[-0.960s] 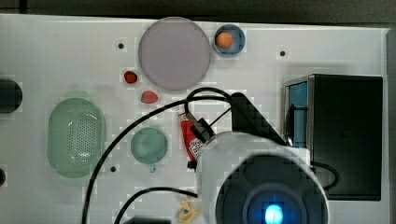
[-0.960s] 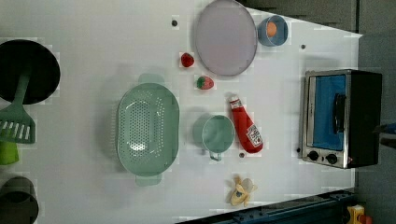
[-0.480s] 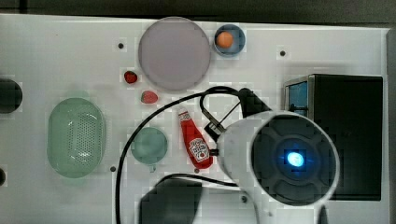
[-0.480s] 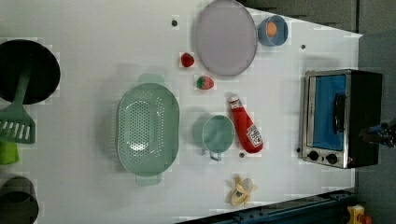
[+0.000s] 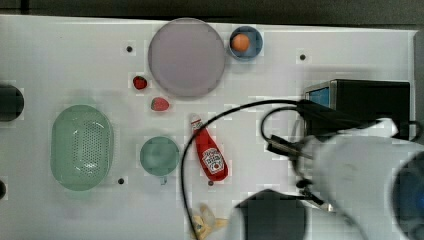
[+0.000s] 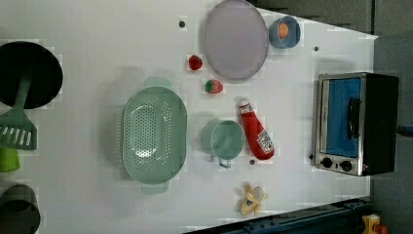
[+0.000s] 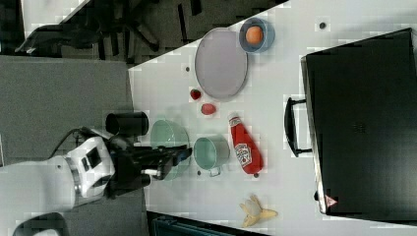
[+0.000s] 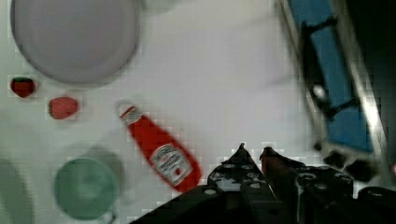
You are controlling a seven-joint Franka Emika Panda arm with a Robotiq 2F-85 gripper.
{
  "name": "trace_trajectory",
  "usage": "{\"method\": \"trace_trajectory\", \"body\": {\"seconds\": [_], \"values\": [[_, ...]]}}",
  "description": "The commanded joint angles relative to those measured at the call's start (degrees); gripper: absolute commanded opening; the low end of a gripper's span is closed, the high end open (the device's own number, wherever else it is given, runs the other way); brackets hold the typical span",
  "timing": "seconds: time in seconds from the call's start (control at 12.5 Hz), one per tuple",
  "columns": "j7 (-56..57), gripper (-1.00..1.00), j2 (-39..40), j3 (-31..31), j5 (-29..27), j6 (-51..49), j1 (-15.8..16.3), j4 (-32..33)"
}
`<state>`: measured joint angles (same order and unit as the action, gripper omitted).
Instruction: Flap open oven.
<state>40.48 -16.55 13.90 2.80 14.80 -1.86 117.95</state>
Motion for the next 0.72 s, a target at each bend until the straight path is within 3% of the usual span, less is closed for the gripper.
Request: {"method": "trace_trajectory", "body": {"seconds": [0.08,0.48,0.72], "values": [[12.5,-0.65,4.7,3.7,1.9,4.3,-0.5,-0.4],[22.6,-0.65,10.7,9.2,2.4,10.0,-0.6,1.1],[27.9,-0.65,14.6,11.1,2.4,19.9,-0.7,4.3]]}}
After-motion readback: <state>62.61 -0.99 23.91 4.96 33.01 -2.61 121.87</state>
